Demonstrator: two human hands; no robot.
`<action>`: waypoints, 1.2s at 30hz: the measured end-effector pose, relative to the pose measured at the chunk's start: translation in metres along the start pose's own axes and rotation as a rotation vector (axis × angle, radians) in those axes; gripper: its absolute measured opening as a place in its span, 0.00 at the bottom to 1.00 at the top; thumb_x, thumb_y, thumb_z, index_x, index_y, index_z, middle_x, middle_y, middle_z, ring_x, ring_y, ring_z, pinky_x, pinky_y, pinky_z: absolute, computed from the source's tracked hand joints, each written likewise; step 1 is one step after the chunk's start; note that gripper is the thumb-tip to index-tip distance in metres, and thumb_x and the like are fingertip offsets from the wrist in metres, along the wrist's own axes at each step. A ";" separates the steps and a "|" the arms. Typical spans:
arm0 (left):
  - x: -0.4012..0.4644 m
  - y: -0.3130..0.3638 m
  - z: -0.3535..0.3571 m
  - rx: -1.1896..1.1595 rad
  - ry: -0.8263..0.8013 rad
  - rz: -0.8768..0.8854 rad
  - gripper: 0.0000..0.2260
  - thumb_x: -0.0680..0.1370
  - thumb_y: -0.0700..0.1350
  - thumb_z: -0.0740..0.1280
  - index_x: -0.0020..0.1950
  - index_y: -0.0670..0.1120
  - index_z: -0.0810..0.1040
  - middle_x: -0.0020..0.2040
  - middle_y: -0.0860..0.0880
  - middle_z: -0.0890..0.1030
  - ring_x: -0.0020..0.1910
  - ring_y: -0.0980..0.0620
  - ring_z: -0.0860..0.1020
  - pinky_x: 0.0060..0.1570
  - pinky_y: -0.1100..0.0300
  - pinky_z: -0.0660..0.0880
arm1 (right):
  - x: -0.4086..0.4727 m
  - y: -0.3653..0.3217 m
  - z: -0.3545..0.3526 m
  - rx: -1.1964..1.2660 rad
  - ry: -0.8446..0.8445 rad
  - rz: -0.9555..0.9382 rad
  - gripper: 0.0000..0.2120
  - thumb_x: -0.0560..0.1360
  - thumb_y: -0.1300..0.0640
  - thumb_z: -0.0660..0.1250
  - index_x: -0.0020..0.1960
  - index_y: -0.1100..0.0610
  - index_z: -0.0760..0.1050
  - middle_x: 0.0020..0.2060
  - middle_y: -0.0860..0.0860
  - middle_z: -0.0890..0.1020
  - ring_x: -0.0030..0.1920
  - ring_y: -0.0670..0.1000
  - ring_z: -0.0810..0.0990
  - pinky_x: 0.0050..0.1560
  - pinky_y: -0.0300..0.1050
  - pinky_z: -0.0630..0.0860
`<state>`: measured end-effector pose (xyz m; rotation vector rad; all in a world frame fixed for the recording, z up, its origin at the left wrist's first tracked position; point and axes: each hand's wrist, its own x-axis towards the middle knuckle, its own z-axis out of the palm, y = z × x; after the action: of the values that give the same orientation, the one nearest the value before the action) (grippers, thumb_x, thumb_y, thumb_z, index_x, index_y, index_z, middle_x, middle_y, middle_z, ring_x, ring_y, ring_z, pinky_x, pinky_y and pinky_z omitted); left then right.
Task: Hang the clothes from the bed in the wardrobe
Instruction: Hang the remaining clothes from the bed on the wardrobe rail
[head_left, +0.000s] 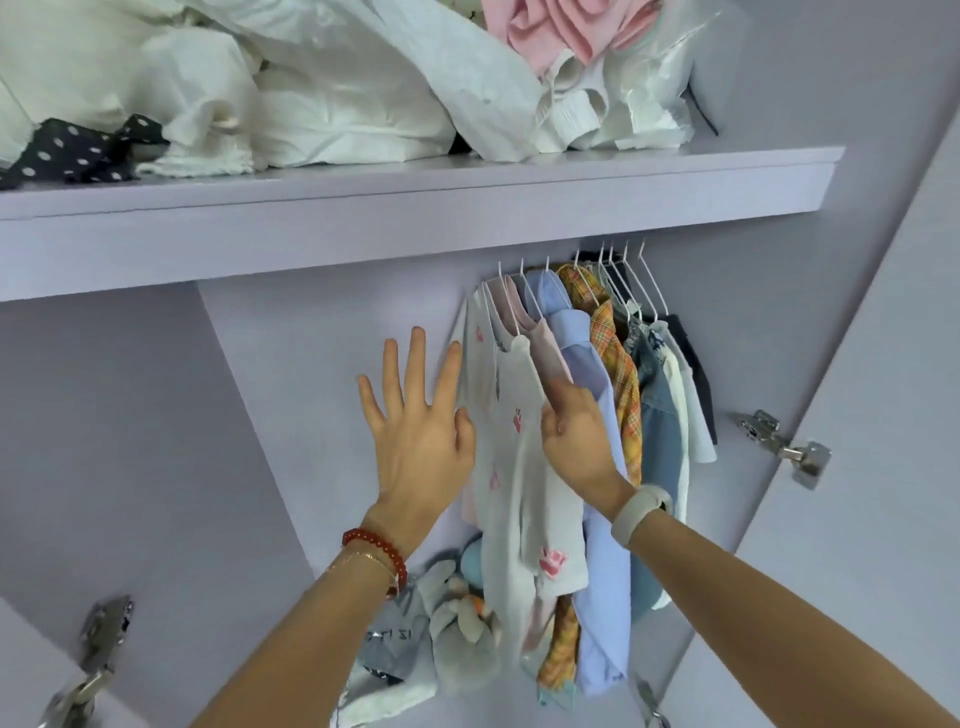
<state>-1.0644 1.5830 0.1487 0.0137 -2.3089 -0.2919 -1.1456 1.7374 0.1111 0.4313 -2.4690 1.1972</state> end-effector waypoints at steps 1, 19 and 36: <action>-0.010 0.002 0.008 -0.024 -0.048 -0.009 0.28 0.73 0.40 0.64 0.73 0.46 0.63 0.75 0.41 0.57 0.74 0.37 0.52 0.68 0.33 0.49 | -0.016 0.006 -0.008 -0.046 0.027 -0.042 0.18 0.76 0.67 0.59 0.65 0.66 0.68 0.56 0.62 0.75 0.58 0.61 0.72 0.60 0.49 0.65; -0.258 0.306 0.101 -0.555 -0.856 0.774 0.18 0.79 0.44 0.58 0.69 0.45 0.68 0.69 0.48 0.68 0.72 0.49 0.60 0.69 0.53 0.57 | -0.428 0.153 -0.257 -0.645 0.233 0.925 0.18 0.78 0.58 0.56 0.67 0.57 0.67 0.65 0.53 0.71 0.66 0.56 0.66 0.64 0.50 0.63; -0.484 0.657 0.039 -0.666 -1.213 1.355 0.19 0.80 0.47 0.56 0.70 0.47 0.65 0.71 0.49 0.65 0.70 0.49 0.62 0.66 0.53 0.61 | -0.742 0.186 -0.458 -0.325 0.832 1.612 0.19 0.80 0.57 0.51 0.70 0.59 0.63 0.69 0.55 0.67 0.69 0.55 0.64 0.67 0.45 0.61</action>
<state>-0.7072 2.2797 -0.0849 -2.4671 -2.4571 -0.3478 -0.4794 2.2965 -0.0843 -1.9953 -1.8087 0.9040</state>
